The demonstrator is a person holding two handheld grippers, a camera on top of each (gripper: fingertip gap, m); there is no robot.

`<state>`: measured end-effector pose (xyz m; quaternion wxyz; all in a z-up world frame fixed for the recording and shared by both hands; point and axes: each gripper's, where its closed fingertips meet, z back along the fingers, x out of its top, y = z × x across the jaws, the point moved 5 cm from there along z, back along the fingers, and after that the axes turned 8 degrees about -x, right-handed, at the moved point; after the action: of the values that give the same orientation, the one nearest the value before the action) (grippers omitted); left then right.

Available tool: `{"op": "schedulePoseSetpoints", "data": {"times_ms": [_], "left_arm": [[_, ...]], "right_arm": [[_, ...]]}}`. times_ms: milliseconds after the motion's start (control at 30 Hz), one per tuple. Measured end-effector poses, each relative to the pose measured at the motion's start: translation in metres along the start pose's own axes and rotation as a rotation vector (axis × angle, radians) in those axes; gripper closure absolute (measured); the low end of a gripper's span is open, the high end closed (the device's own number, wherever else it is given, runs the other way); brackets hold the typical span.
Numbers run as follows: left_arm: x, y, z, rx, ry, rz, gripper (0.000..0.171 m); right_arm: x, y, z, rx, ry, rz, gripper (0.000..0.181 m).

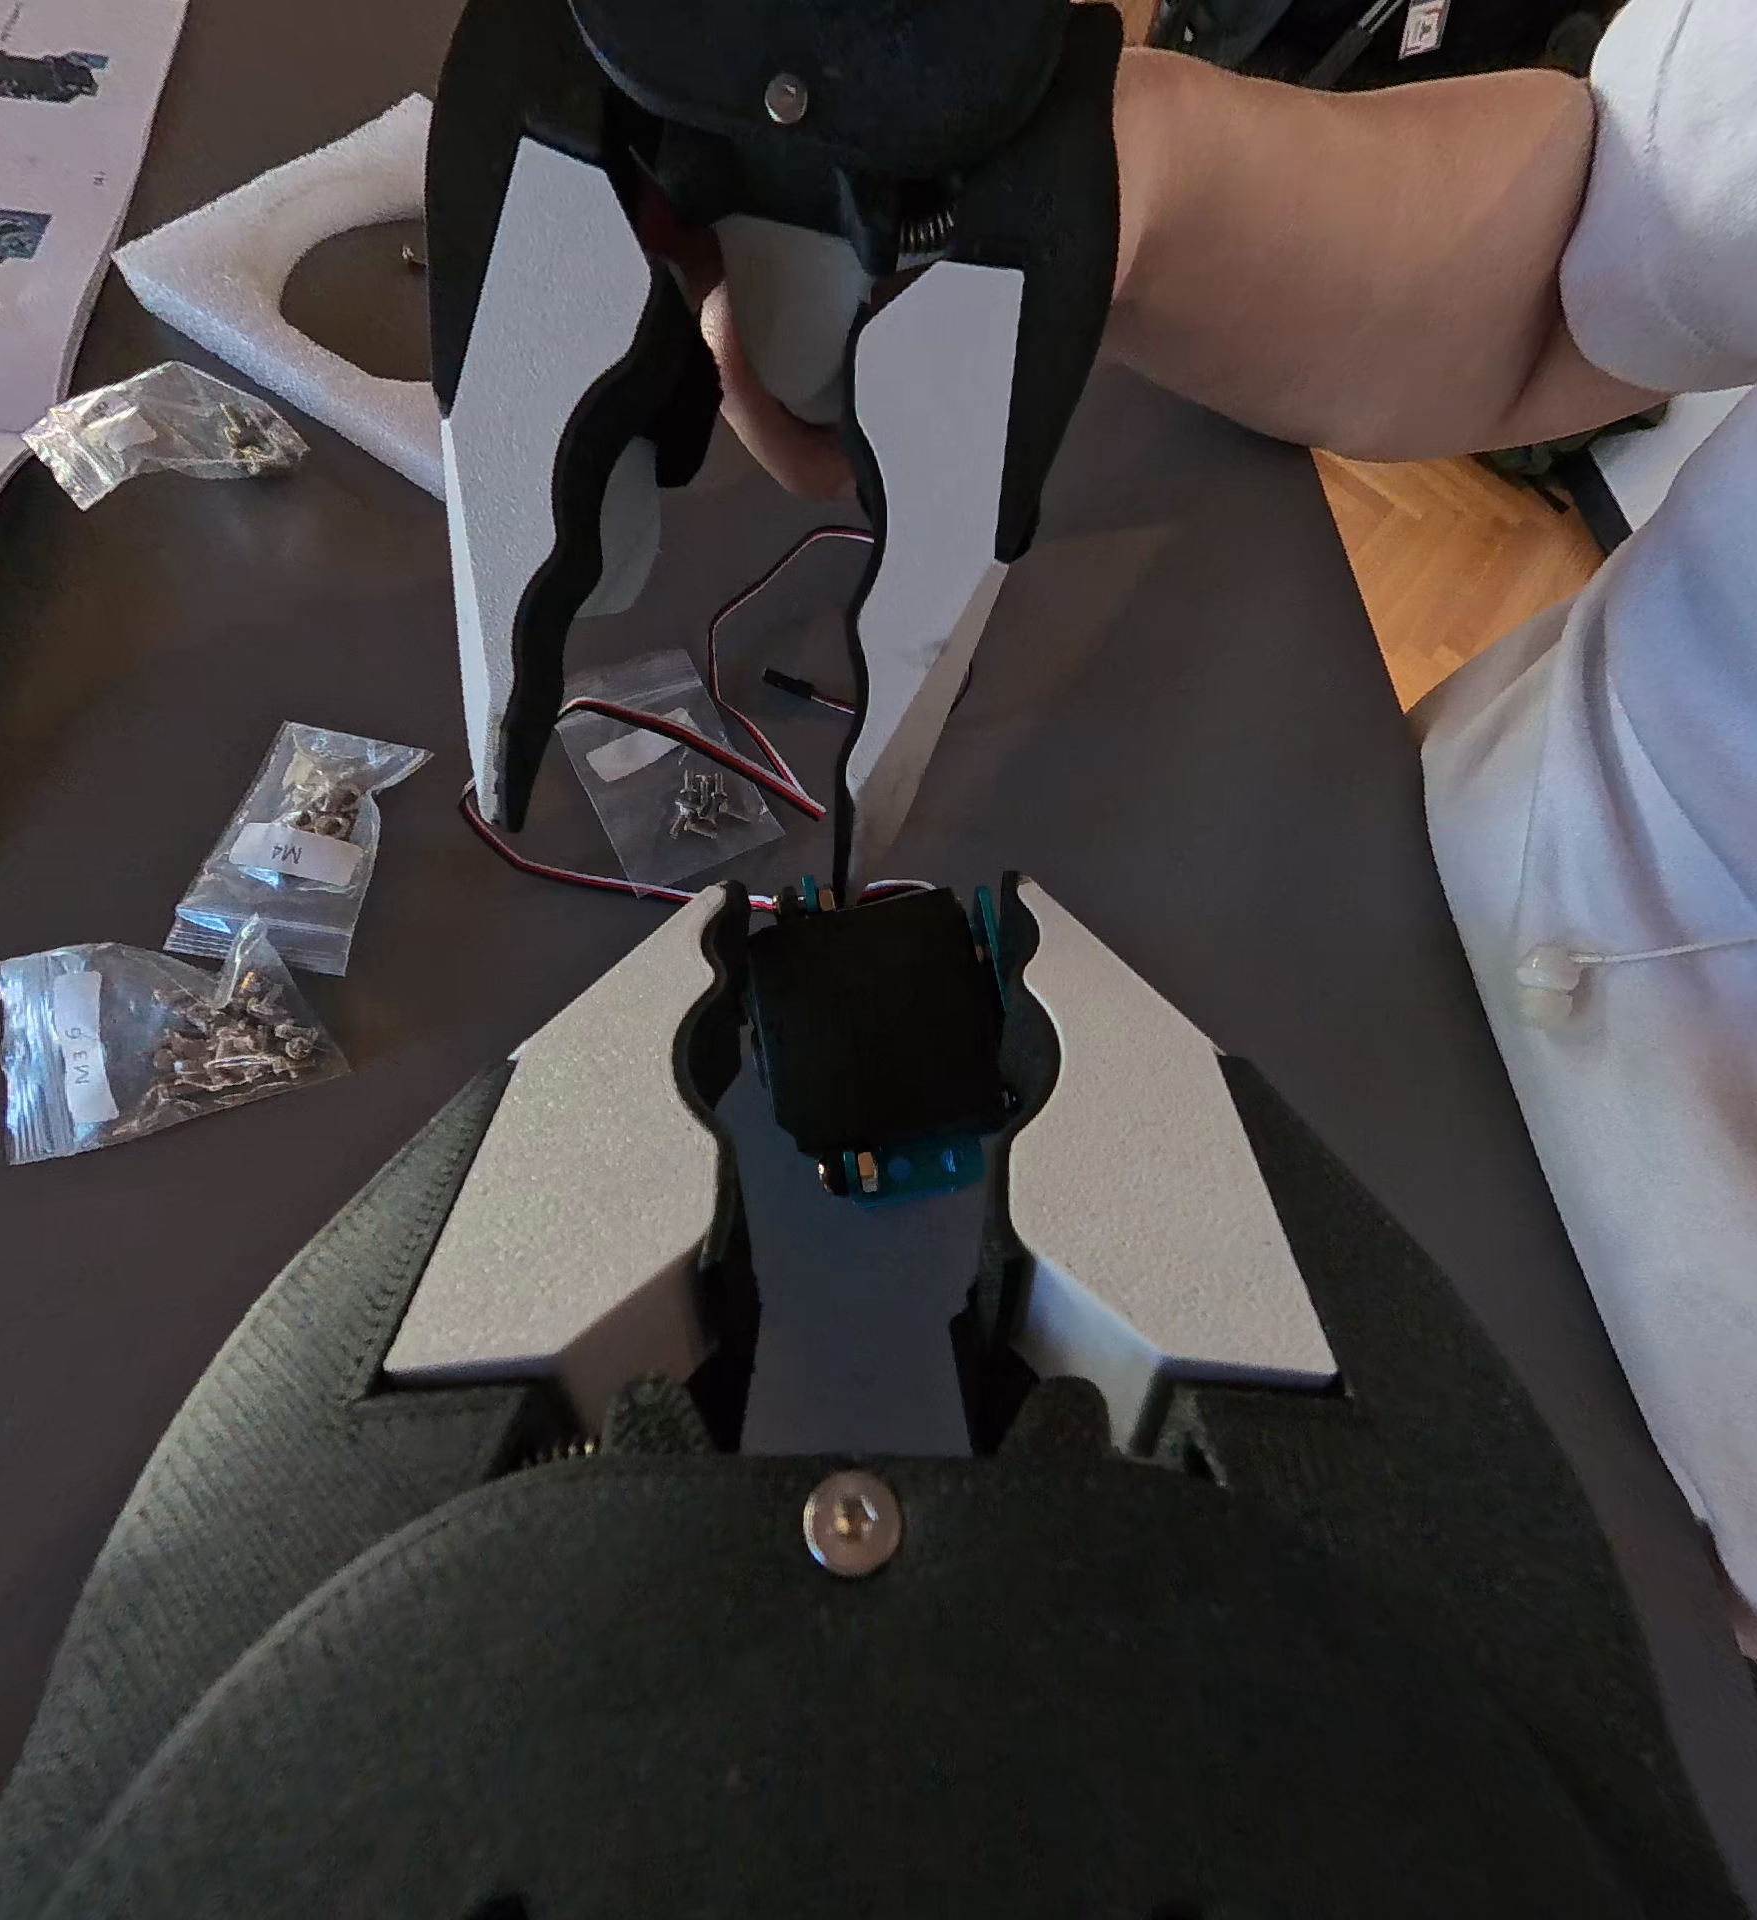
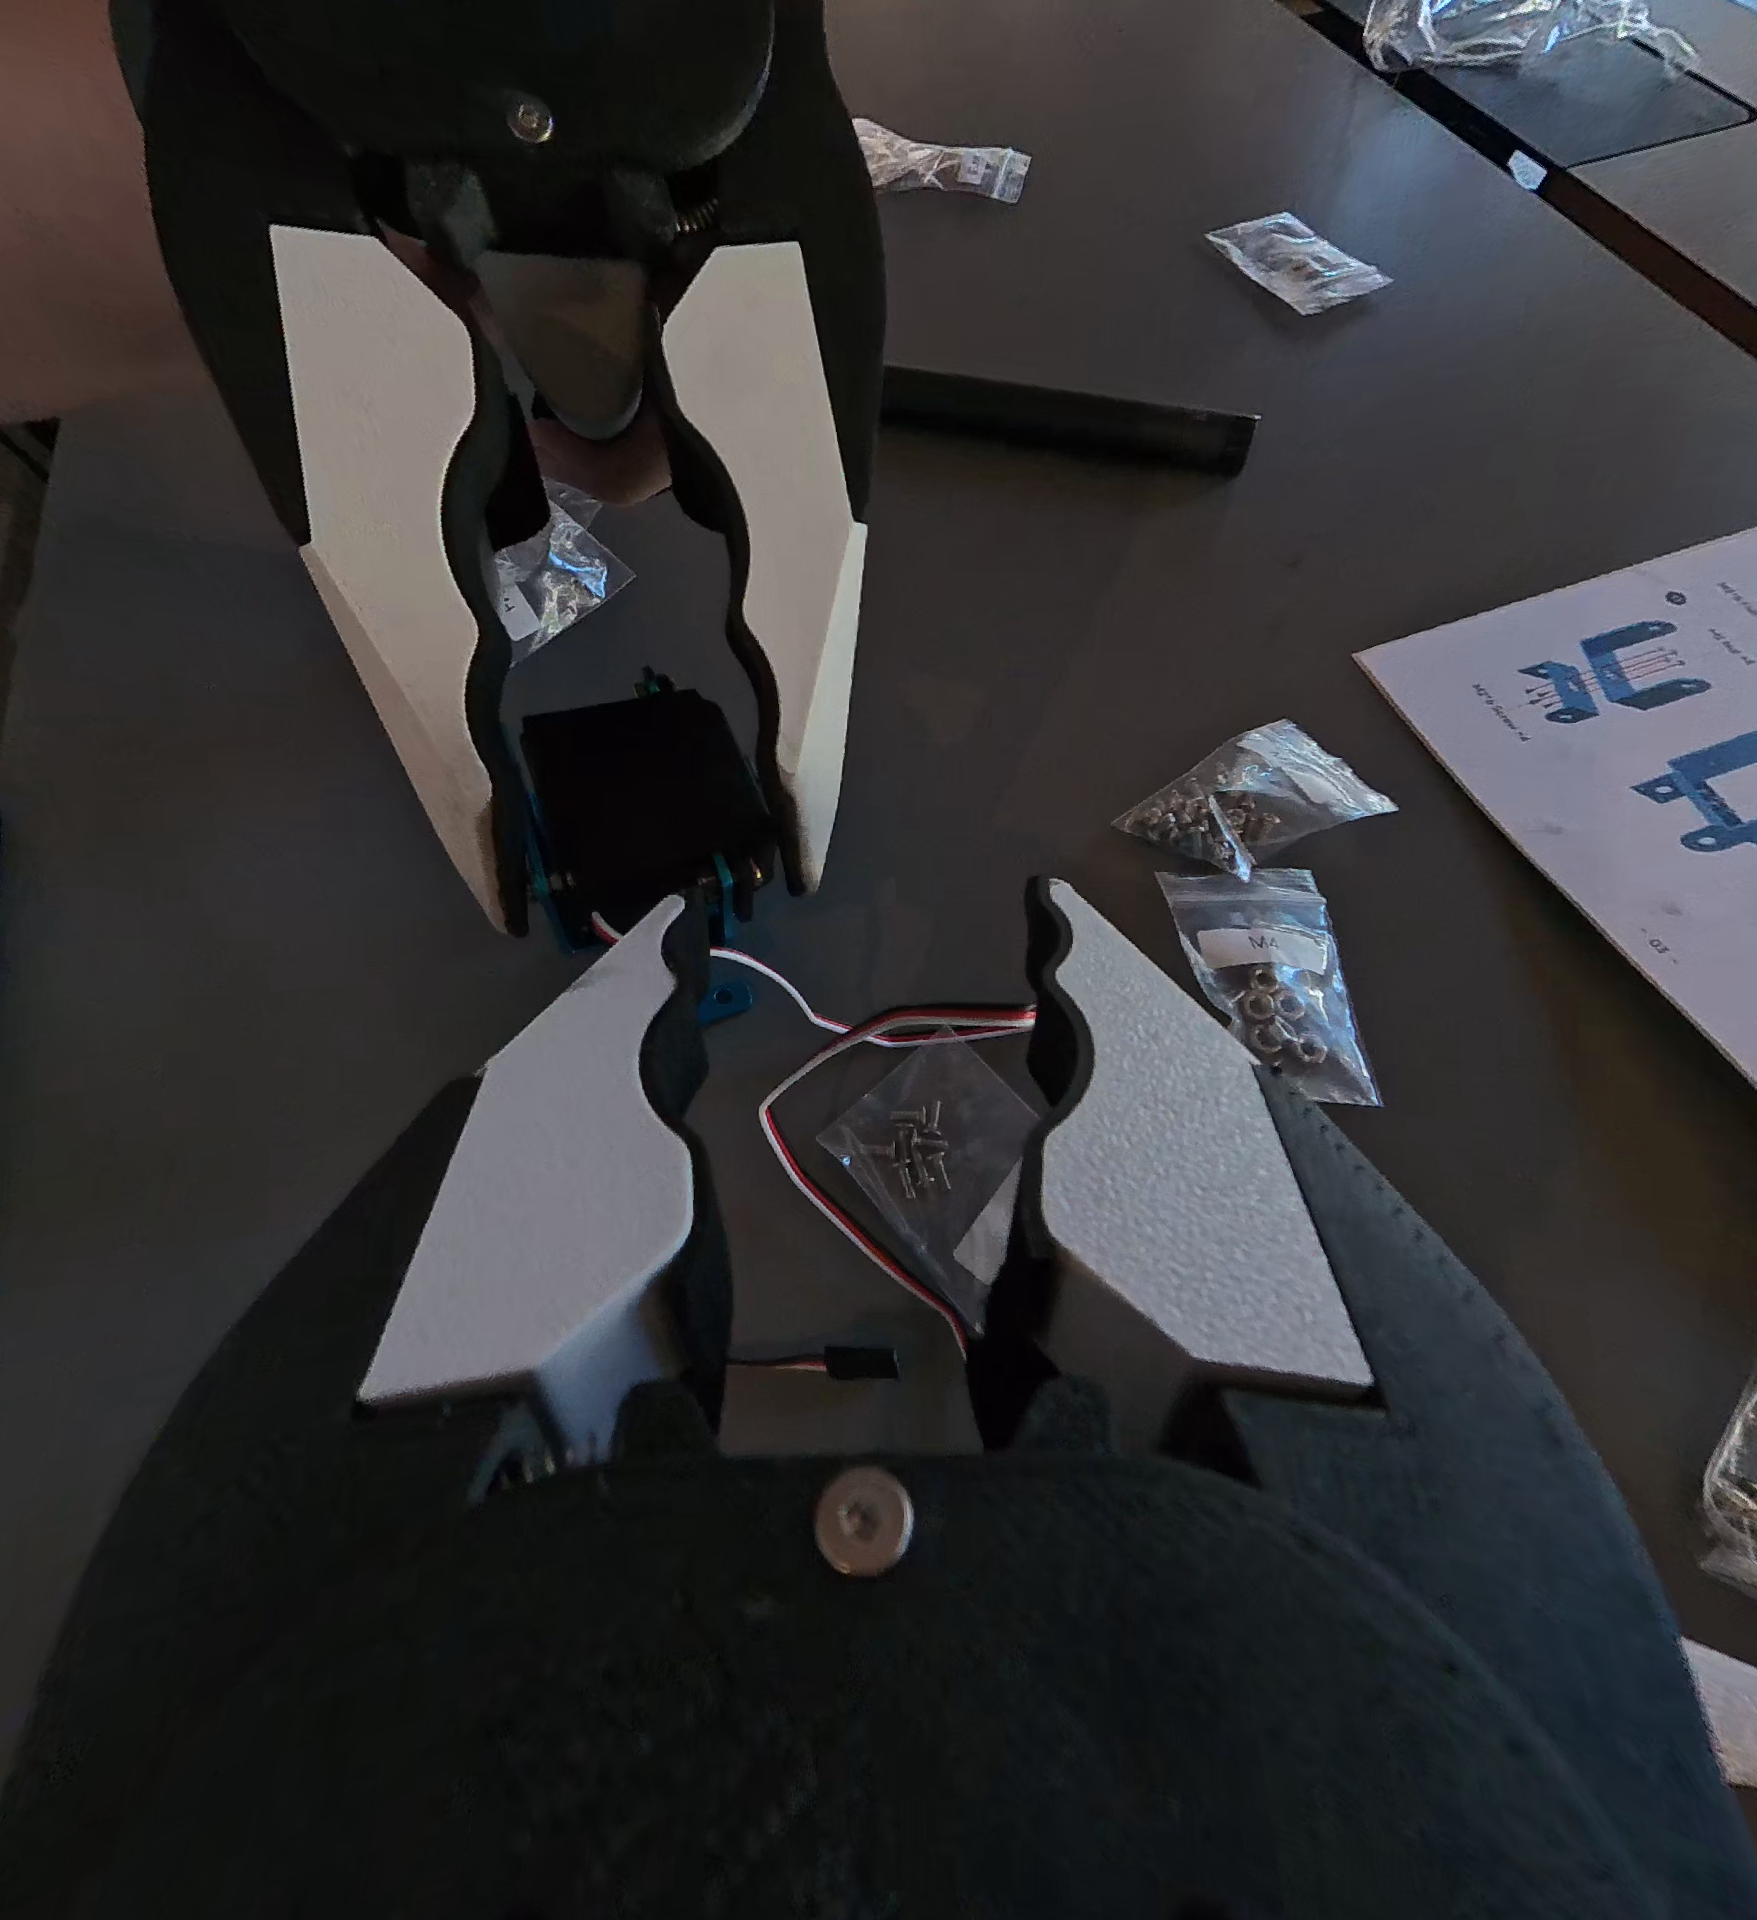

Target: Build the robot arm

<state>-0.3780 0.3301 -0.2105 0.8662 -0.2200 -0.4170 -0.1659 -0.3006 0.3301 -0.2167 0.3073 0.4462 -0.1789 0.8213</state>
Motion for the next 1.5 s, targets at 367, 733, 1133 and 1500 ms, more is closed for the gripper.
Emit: {"op": "schedulePoseSetpoints", "data": {"times_ms": [367,733,1133,1500], "left_arm": [[0.0,0.0,0.0,-0.001,0.002,-0.002,0.123],[0.0,-0.001,0.0,-0.006,-0.003,-0.001,0.123],[0.0,-0.001,0.0,-0.017,-0.001,0.0,0.123],[0.0,-0.002,0.0,-0.047,0.003,-0.002,0.123]], "right_arm": [[0.003,0.004,-0.001,-0.056,-0.003,0.111,0.119],[0.006,0.01,0.002,-0.076,-0.038,0.219,0.121],[0.007,0.039,0.023,-0.154,-0.08,0.96,0.162],[-0.002,0.052,0.017,-0.119,-0.047,1.227,0.145]]}}
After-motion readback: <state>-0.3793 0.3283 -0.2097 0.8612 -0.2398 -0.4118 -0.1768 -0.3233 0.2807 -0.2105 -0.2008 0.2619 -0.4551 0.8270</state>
